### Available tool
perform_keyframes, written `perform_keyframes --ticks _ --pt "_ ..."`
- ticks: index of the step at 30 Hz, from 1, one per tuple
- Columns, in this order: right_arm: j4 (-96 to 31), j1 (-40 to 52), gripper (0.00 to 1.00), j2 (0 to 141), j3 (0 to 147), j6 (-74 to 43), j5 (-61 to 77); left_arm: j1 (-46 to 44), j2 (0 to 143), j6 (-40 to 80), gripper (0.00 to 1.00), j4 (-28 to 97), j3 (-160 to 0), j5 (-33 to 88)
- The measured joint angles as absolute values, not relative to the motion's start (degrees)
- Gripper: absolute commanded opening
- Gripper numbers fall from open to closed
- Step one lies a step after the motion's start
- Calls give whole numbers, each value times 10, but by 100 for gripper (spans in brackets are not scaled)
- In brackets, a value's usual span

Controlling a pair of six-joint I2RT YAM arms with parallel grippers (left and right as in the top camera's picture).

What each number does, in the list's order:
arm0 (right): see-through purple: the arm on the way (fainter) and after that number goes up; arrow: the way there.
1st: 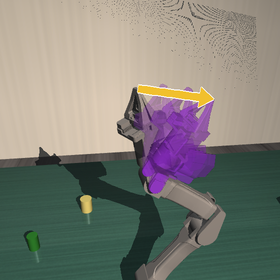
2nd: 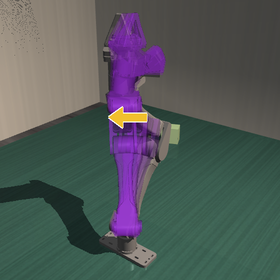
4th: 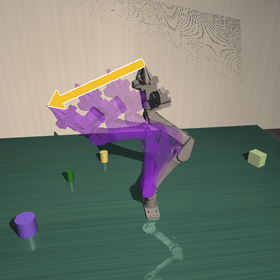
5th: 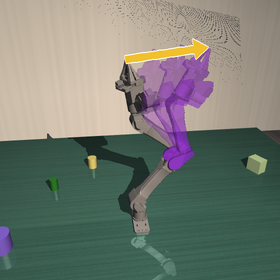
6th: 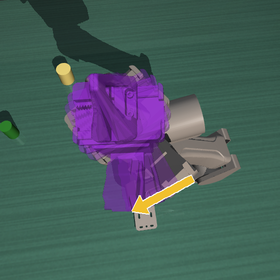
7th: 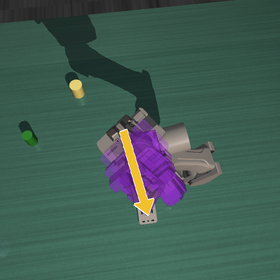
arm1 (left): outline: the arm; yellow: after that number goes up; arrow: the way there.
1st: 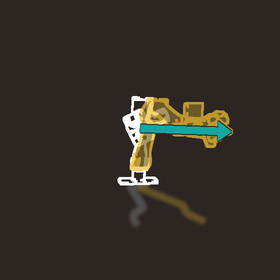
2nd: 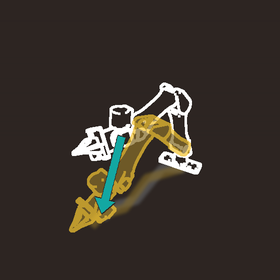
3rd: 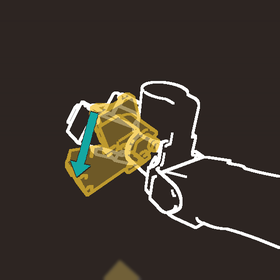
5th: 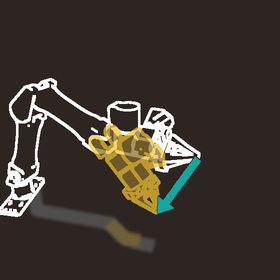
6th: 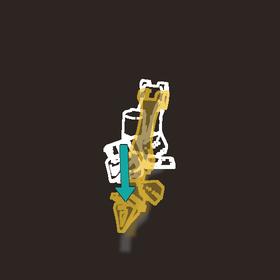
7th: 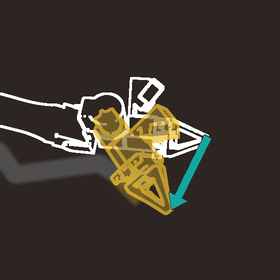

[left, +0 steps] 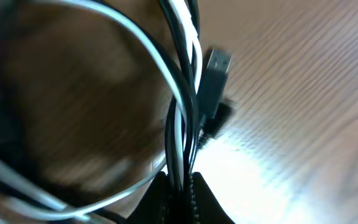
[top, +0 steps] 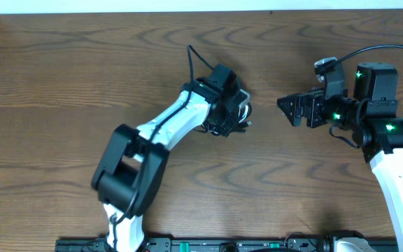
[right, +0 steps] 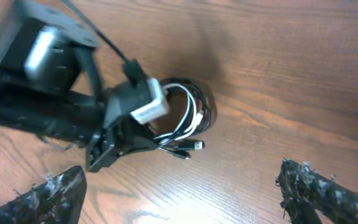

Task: Untangle cables

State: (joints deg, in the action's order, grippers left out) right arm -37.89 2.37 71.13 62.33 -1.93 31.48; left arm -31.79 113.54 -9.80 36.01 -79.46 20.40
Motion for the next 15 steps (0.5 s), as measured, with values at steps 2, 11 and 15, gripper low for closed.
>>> perform_keyframes --ticks 2,11,15 --pt "-368 24 92 711 623 -37 315 -314 1101 -56 7 360 -795 204" --pt "-317 27 88 711 623 -176 315 -294 949 126 8 358 -805 203" --pt "-309 44 79 711 624 -203 314 -279 940 184 7 358 -805 219"
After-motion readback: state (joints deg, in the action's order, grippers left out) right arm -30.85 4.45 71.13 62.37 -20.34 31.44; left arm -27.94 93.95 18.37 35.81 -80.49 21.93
